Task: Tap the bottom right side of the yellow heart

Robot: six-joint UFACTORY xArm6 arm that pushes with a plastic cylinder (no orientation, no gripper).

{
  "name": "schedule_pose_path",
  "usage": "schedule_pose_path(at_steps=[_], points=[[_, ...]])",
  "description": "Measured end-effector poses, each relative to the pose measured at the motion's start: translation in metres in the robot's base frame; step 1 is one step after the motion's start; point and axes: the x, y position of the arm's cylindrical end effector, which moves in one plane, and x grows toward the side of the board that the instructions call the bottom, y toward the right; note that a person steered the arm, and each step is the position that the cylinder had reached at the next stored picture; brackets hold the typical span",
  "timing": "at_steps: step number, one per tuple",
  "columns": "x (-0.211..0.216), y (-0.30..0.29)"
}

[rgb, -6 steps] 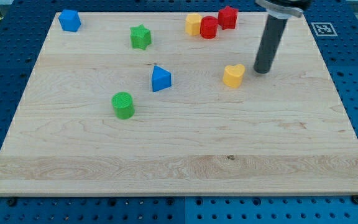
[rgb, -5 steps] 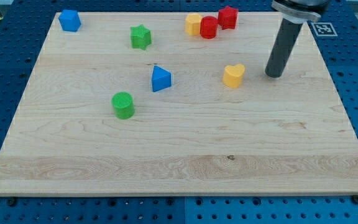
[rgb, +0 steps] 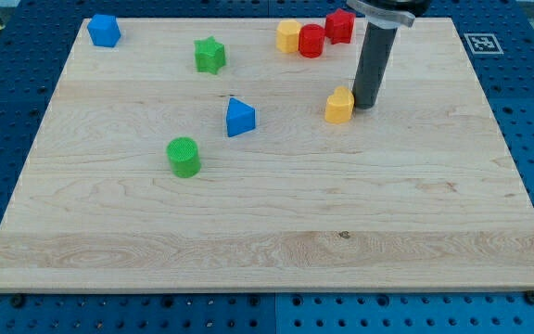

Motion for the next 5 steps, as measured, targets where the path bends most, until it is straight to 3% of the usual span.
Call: schedule_pose_path(at_steps=[2,3,5], points=[[0.018,0.006],[0.041,0.049],[0.072,0.004]])
